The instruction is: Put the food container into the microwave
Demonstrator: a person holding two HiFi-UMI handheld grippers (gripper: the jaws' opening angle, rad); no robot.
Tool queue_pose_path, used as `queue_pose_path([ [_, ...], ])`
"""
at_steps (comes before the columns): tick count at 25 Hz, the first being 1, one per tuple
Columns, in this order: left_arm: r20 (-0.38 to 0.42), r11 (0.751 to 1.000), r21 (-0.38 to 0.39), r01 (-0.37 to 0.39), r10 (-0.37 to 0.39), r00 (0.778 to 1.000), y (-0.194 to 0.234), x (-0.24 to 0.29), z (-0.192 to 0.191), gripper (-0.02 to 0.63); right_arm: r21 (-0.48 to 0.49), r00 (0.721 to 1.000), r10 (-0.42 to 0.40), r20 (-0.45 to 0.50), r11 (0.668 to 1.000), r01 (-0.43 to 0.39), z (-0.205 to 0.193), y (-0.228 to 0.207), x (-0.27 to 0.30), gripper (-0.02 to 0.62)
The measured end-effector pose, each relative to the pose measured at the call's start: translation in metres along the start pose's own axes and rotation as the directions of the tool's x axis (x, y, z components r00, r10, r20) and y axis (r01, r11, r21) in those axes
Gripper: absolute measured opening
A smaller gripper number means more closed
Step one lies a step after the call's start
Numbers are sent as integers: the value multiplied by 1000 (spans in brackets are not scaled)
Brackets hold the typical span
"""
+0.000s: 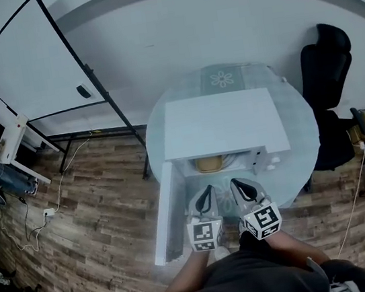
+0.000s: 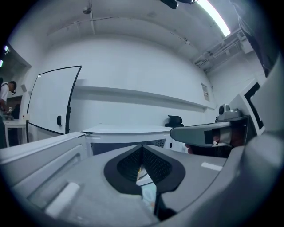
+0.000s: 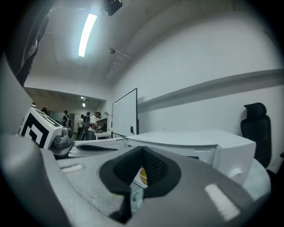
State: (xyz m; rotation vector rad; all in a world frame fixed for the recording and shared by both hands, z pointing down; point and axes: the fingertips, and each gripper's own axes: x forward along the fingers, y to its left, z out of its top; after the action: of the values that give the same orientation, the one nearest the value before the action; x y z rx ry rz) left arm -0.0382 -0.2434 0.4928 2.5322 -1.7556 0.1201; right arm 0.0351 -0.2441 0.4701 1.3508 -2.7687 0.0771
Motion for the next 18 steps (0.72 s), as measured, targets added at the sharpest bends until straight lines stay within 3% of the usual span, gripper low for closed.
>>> queue_pose_path([
  [18, -5, 1000, 0, 0, 0, 1000, 5, -23, -4, 6, 27, 999, -39, 6, 999, 39, 2, 8, -15, 2],
])
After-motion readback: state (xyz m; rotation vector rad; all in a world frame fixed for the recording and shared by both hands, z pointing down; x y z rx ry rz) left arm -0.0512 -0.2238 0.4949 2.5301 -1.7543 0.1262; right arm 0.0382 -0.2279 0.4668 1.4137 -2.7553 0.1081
